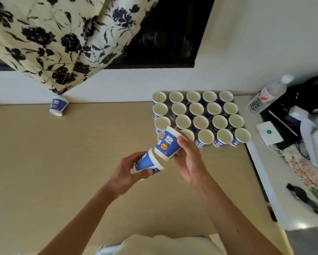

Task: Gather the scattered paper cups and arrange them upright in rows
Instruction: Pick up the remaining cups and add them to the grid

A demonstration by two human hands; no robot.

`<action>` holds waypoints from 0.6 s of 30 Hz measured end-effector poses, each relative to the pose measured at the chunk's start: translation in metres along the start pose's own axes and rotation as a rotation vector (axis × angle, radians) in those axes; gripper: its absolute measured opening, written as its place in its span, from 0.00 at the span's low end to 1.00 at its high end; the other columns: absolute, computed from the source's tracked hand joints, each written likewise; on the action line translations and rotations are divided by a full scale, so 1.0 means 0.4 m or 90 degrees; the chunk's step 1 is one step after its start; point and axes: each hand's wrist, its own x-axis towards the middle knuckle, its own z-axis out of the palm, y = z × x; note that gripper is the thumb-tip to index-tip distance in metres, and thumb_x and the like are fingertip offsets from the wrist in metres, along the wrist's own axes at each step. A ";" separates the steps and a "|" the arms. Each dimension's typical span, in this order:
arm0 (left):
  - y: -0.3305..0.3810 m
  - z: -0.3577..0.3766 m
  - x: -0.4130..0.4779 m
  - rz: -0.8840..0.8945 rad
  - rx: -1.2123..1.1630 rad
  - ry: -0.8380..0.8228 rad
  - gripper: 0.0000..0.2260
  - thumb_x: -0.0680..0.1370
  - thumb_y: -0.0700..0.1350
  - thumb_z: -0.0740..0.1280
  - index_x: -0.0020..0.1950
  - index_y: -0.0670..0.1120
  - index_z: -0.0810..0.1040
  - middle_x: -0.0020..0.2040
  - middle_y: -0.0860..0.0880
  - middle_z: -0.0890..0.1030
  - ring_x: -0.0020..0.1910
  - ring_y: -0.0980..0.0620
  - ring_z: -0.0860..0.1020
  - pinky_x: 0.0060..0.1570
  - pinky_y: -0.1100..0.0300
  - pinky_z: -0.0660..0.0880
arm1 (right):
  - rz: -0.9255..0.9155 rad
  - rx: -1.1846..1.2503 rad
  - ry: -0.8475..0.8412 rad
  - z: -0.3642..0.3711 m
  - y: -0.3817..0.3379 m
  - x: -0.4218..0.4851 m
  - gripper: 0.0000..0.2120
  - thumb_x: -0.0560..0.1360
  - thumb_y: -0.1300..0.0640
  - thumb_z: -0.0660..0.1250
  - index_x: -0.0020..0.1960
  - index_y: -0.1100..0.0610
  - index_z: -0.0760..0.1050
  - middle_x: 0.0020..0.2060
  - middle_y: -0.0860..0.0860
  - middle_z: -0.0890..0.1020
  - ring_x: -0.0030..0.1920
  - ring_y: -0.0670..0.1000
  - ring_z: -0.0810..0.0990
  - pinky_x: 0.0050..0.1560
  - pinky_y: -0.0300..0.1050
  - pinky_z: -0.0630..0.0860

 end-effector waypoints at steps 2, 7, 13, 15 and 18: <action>-0.005 0.053 0.019 0.002 0.002 0.010 0.21 0.68 0.50 0.75 0.60 0.55 0.79 0.53 0.52 0.84 0.51 0.46 0.80 0.50 0.48 0.77 | -0.004 0.004 0.018 -0.064 -0.021 -0.008 0.29 0.71 0.51 0.74 0.66 0.66 0.73 0.60 0.62 0.78 0.60 0.61 0.76 0.60 0.57 0.72; -0.037 0.126 0.061 -0.020 0.010 0.056 0.24 0.67 0.46 0.75 0.61 0.51 0.77 0.53 0.53 0.83 0.49 0.49 0.80 0.46 0.60 0.77 | 0.005 -0.036 0.103 -0.188 -0.001 -0.017 0.22 0.71 0.62 0.71 0.65 0.60 0.78 0.62 0.59 0.81 0.61 0.57 0.80 0.64 0.56 0.73; -0.123 0.156 0.108 -0.039 0.092 0.115 0.24 0.64 0.42 0.78 0.56 0.52 0.75 0.50 0.58 0.80 0.50 0.58 0.77 0.45 0.67 0.73 | 0.004 -0.120 0.211 -0.267 0.058 -0.033 0.22 0.65 0.58 0.77 0.59 0.53 0.81 0.54 0.57 0.84 0.54 0.55 0.83 0.56 0.51 0.78; -0.150 0.159 0.121 -0.056 0.126 0.134 0.26 0.62 0.46 0.78 0.57 0.54 0.74 0.52 0.57 0.79 0.51 0.56 0.76 0.47 0.65 0.73 | 0.015 -0.167 0.245 -0.281 0.079 -0.034 0.25 0.60 0.53 0.79 0.57 0.49 0.80 0.51 0.52 0.85 0.50 0.51 0.84 0.47 0.44 0.80; -0.167 0.167 0.137 -0.055 0.140 0.150 0.30 0.61 0.49 0.77 0.60 0.58 0.72 0.53 0.57 0.78 0.51 0.61 0.76 0.47 0.74 0.71 | 0.037 -0.247 0.293 -0.297 0.118 -0.023 0.29 0.56 0.54 0.80 0.55 0.44 0.78 0.48 0.46 0.85 0.47 0.47 0.84 0.42 0.40 0.80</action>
